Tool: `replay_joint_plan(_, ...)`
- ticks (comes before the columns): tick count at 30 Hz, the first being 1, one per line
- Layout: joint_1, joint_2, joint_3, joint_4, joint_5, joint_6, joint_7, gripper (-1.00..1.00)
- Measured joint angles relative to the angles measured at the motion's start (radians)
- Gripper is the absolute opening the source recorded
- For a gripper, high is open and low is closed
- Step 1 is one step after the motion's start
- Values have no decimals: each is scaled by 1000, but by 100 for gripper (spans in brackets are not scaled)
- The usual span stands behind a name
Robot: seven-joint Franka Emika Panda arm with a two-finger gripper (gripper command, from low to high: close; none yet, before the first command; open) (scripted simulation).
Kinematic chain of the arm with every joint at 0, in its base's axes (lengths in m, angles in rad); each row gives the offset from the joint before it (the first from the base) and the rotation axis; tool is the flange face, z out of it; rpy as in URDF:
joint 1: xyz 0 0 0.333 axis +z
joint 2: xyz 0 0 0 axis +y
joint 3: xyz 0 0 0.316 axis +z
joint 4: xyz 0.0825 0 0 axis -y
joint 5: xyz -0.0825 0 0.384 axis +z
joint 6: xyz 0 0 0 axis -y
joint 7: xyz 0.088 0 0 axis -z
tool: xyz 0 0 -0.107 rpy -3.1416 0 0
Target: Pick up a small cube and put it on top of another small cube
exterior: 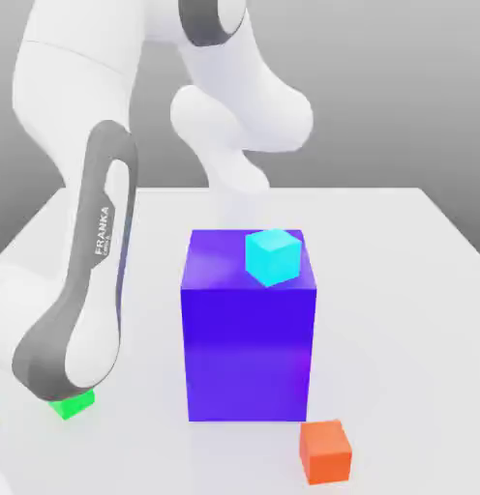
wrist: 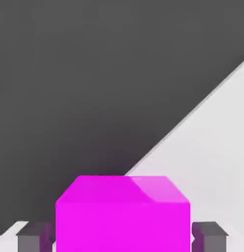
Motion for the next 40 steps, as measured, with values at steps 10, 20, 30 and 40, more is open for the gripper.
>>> replay_joint_plan(10, -2, -217, -23, -134, -3, -84, -34, -100)
replay_joint_plan(20, -37, -522, -55, -495, -38, -18, -134, -100)
replay_joint_plan(30, -96, -507, -35, -677, -90, 177, -161, -100)
replay_joint_plan(40, -97, -535, -38, -679, -108, 152, -147, 100)
